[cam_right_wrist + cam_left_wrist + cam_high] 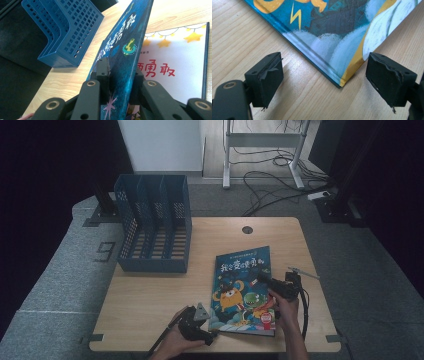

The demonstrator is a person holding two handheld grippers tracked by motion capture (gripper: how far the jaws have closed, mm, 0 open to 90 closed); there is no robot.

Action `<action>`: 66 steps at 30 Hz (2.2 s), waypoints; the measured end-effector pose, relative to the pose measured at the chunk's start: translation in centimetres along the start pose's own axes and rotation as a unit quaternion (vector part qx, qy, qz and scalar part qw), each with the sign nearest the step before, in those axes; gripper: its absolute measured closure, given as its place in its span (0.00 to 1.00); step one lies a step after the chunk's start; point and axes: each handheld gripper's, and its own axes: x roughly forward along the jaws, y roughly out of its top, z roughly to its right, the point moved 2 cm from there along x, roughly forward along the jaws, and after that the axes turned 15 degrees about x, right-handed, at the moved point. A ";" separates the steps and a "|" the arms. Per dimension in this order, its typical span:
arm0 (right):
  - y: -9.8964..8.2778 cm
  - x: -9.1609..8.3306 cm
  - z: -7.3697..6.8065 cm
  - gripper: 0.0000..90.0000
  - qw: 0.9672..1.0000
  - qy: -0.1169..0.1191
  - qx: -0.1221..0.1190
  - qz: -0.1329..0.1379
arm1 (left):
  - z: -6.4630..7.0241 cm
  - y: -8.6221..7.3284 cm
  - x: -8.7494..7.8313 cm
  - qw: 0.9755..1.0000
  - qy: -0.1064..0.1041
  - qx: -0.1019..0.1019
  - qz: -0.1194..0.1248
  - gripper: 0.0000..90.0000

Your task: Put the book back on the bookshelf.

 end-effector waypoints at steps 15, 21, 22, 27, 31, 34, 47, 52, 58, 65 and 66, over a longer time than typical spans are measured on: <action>0.0 -0.3 -1.0 0.84 1.000 0.000 -0.020 0.007 | 0.3 0.0 0.4 1.000 0.009 0.011 -0.009 0.15; -0.2 -0.9 -2.5 0.85 0.998 0.016 -0.053 0.020 | 0.2 0.0 0.4 1.000 0.004 0.010 -0.008 0.14; -0.2 -0.9 -2.8 0.85 0.998 0.020 -0.060 0.023 | 0.1 0.0 0.4 1.000 0.003 0.010 -0.009 0.13; -0.4 -1.5 -4.3 0.86 0.994 0.034 -0.093 0.035 | 0.0 0.0 0.4 1.000 -0.002 0.008 -0.007 0.13; -0.7 -2.0 -5.7 0.86 0.990 0.044 -0.128 0.044 | 0.0 0.0 0.4 1.000 -0.003 0.005 -0.009 0.12; -1.0 -2.3 -6.6 0.86 0.986 0.055 -0.152 0.049 | -0.1 0.0 0.4 1.000 -0.003 0.003 -0.009 0.12; -1.4 -2.7 -7.9 0.87 0.979 0.072 -0.181 0.060 | -0.2 0.0 0.4 1.000 -0.001 -0.002 -0.007 0.11; -1.4 -2.9 -8.1 0.87 0.978 0.076 -0.183 0.062 | -0.3 0.0 0.4 1.000 0.004 -0.004 -0.008 0.11; -1.7 -3.3 -9.0 0.89 0.974 0.085 -0.202 0.065 | -0.5 -0.1 0.5 1.000 0.011 -0.014 -0.007 0.10; -2.0 -3.8 -9.9 0.89 0.968 0.093 -0.223 0.065 | -0.9 -0.2 0.6 0.999 0.023 -0.024 -0.006 0.09; -2.0 -3.8 -10.0 0.89 0.968 0.093 -0.225 0.064 | -1.0 -0.2 0.6 0.999 0.024 -0.025 -0.005 0.09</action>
